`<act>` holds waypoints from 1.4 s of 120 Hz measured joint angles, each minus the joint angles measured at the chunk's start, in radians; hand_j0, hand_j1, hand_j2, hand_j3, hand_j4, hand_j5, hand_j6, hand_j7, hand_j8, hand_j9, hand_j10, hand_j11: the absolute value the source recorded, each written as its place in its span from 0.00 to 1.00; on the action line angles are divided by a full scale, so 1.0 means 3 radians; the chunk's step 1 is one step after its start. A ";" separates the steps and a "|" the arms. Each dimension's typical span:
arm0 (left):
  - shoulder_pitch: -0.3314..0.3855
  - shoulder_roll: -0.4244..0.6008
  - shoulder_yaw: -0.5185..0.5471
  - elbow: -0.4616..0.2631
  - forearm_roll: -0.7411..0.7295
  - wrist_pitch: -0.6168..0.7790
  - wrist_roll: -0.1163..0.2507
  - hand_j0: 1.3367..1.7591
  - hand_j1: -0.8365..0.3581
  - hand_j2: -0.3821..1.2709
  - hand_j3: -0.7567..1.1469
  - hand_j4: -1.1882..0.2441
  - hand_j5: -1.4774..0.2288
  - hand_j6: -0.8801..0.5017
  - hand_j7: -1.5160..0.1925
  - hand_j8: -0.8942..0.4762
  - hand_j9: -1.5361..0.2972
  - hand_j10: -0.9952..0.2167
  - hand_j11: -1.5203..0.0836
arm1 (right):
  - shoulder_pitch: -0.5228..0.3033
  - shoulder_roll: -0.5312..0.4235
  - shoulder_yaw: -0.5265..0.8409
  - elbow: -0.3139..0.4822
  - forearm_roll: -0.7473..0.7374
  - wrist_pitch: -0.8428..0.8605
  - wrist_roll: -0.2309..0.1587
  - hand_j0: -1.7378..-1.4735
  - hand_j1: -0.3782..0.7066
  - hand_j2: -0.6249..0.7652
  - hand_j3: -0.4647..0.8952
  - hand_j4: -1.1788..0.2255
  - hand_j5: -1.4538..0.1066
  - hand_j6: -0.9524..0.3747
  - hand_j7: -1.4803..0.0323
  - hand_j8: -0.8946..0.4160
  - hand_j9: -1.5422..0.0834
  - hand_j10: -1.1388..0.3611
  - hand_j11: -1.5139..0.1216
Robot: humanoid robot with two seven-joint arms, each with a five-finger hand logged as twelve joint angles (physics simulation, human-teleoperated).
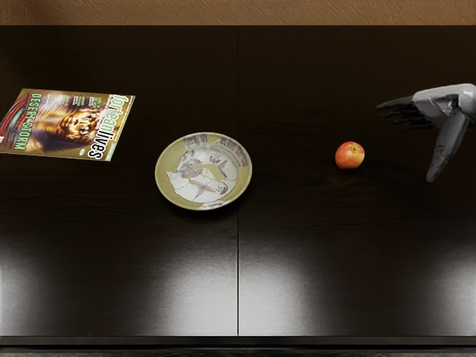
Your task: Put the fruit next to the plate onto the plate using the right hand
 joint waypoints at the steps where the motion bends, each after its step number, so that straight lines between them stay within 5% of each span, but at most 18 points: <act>1: 0.0000 0.0000 0.0000 0.0000 0.0000 0.0000 0.0000 0.76 0.99 0.23 0.40 0.83 0.87 0.64 0.89 0.65 0.84 0.82 0.95 | -0.0001 -0.0001 0.0001 0.0000 -0.0001 0.0000 0.0000 0.30 0.03 0.45 0.34 0.84 0.93 0.71 0.98 0.68 0.95 0.76 0.93; 28: 0.0000 0.0000 0.0000 0.0000 0.0000 0.0000 0.0000 0.76 0.99 0.23 0.40 0.83 0.87 0.64 0.89 0.65 0.84 0.82 0.95 | 0.0033 0.0013 0.0013 0.0011 -0.0084 0.0000 -0.0027 0.30 0.03 0.45 0.34 0.84 0.93 0.71 0.98 0.68 0.95 0.76 0.93; 43: 0.0000 0.0000 0.0000 0.0000 0.0000 0.0000 0.0000 0.76 0.99 0.23 0.40 0.83 0.87 0.64 0.89 0.65 0.84 0.82 0.95 | 0.0193 0.0027 0.0018 0.0110 -0.0093 0.0000 -0.0451 0.30 0.03 0.45 0.34 0.84 0.93 0.71 0.98 0.68 0.95 0.76 0.93; 62: 0.0000 0.0000 0.0000 0.0000 0.0000 0.0000 0.0000 0.76 0.99 0.23 0.40 0.83 0.87 0.64 0.89 0.65 0.84 0.82 0.95 | 0.0342 0.0085 0.0132 0.0340 -0.0253 0.0000 -0.0631 0.30 0.03 0.45 0.34 0.84 0.93 0.71 0.98 0.68 0.95 0.76 0.93; 82: 0.0000 0.0000 0.0000 0.0000 0.0000 0.0000 0.0000 0.76 0.99 0.23 0.40 0.83 0.87 0.64 0.89 0.65 0.84 0.82 0.95 | 0.0389 0.0230 0.0202 0.0754 -0.0680 0.0000 -0.0671 0.30 0.03 0.45 0.34 0.84 0.93 0.71 0.98 0.68 0.95 0.76 0.93; 107: 0.0000 0.0000 0.0000 0.0000 0.0000 -0.0001 0.0000 0.76 0.99 0.23 0.40 0.83 0.87 0.64 0.89 0.65 0.84 0.82 0.95 | 0.0238 0.0515 0.0213 0.0937 -0.1306 -0.0365 -0.0680 0.30 0.03 0.45 0.34 0.84 0.93 0.71 0.98 0.68 0.95 0.76 0.93; 168: 0.0000 0.0000 0.0000 0.0000 0.0000 0.0000 0.0000 0.76 0.99 0.23 0.40 0.83 0.87 0.64 0.89 0.65 0.84 0.82 0.95 | -0.0357 0.0954 0.0202 0.0958 -0.2325 -0.1186 -0.0681 0.30 0.03 0.45 0.34 0.84 0.93 0.71 0.98 0.68 0.95 0.76 0.93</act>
